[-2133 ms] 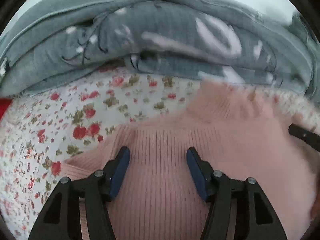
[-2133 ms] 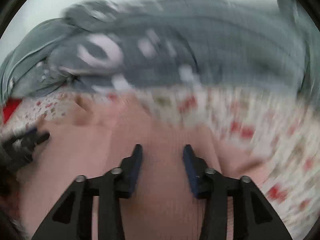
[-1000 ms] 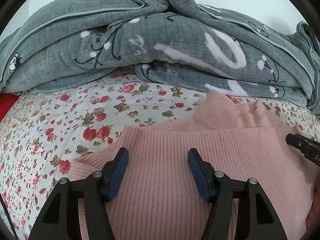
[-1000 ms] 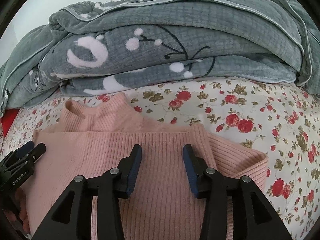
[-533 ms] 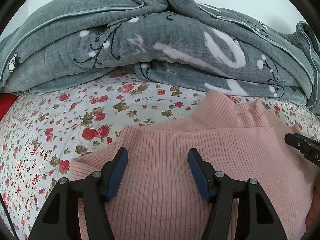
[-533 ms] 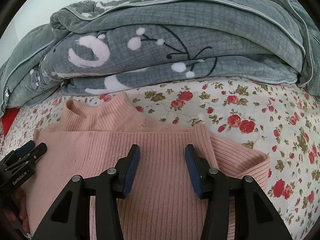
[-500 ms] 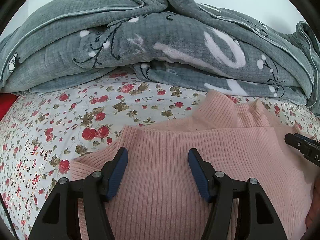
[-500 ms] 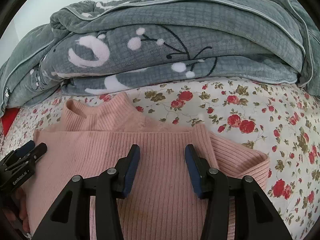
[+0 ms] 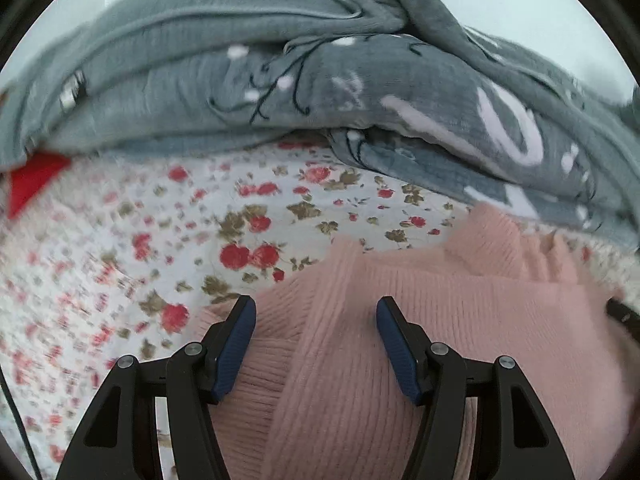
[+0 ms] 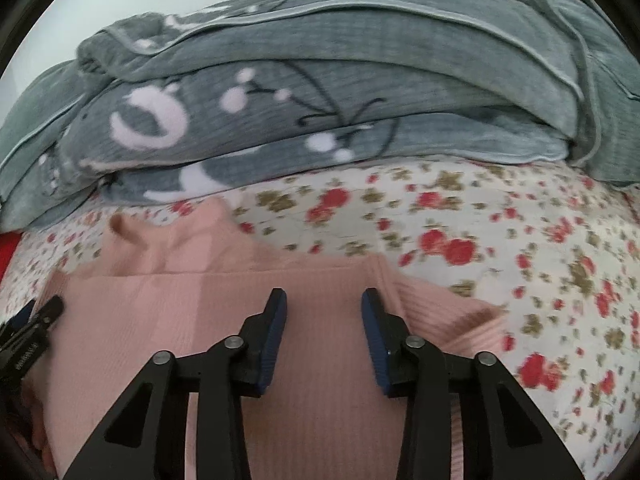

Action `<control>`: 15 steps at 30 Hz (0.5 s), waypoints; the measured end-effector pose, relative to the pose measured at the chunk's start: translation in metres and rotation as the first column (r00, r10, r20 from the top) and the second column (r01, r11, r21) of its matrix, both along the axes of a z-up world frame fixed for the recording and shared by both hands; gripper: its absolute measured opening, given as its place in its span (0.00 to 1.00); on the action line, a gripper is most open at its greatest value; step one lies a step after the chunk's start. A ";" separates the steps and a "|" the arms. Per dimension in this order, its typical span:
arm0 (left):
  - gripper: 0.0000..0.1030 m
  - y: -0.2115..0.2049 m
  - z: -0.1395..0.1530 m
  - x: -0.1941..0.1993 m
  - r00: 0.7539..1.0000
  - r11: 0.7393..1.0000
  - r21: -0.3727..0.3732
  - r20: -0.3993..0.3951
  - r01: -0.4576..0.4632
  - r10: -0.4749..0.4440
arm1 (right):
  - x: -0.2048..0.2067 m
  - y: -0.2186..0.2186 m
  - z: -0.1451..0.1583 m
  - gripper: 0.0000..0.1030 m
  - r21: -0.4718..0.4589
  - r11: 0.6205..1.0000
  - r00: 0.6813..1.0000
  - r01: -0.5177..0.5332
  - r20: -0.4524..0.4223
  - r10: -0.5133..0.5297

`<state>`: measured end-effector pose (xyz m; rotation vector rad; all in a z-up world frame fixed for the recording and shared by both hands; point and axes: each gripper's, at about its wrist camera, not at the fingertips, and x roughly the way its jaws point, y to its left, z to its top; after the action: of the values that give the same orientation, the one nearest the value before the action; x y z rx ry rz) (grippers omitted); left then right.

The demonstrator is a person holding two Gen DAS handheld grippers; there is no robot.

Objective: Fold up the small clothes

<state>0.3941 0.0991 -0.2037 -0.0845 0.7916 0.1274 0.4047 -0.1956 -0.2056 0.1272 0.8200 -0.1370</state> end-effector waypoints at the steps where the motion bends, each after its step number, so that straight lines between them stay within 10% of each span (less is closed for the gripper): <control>1: 0.59 0.003 0.000 -0.001 1.000 1.000 -0.008 0.001 -0.011 0.011 | -0.001 -0.001 0.001 0.36 -0.023 1.000 1.000 0.020 -0.001 -0.020; 9: 0.59 -0.013 0.046 -0.049 0.969 0.996 0.055 0.234 0.065 -0.076 | -0.021 -0.024 0.019 0.36 0.020 0.998 0.997 0.061 0.049 -0.062; 15: 0.65 -0.044 0.052 -0.077 0.942 0.956 -0.045 0.191 0.288 -0.275 | -0.062 0.021 0.053 0.48 0.047 0.989 0.979 -0.137 0.157 0.128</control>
<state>0.3170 0.0553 -0.1514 -0.0496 0.6163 -0.1797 0.3425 -0.1751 -0.1529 0.1349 0.6762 0.0225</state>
